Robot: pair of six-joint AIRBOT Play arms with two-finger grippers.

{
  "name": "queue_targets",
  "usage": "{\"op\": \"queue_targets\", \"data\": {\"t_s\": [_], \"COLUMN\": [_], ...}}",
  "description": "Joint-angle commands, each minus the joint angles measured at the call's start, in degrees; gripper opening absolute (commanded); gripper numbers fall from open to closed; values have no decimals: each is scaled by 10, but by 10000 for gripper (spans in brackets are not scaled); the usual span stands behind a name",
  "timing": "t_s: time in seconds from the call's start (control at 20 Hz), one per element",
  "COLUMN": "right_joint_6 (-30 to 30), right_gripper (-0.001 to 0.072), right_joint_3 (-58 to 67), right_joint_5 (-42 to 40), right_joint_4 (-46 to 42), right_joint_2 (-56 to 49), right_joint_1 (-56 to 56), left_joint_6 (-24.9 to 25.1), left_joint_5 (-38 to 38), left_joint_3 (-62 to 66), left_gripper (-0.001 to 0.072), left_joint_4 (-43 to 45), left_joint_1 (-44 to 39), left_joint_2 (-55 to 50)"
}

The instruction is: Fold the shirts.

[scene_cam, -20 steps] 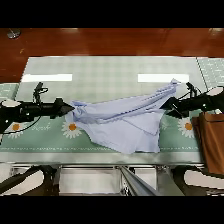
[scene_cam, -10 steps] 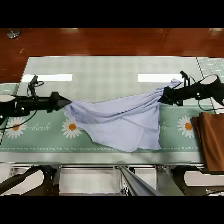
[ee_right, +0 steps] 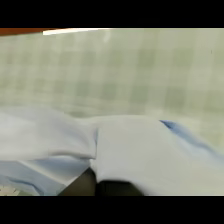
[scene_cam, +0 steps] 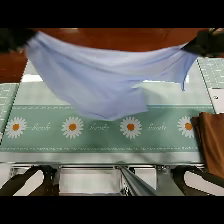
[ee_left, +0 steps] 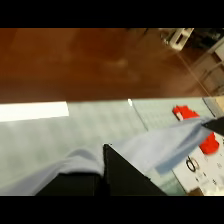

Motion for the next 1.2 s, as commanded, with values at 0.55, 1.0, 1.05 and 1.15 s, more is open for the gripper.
{"op": "queue_targets", "data": {"t_s": [0.55,1.0,1.05,1.15], "right_joint_6": [50,16,8,-18], "right_gripper": [20,20,20,20], "right_joint_3": [22,-336,-377,-434], "right_joint_5": [92,16,-11,-60], "right_joint_4": [-22,45,45,45], "right_joint_2": [374,390,377,333], "right_joint_1": [1,3,3,3], "left_joint_6": [-94,-76,-66,-60], "left_joint_5": [7,-15,-14,15], "left_joint_3": [190,-11,-25,-37], "left_gripper": [19,19,19,19], "left_joint_4": [278,184,184,186], "left_joint_1": [191,177,159,105], "left_joint_2": [293,196,170,102]}}
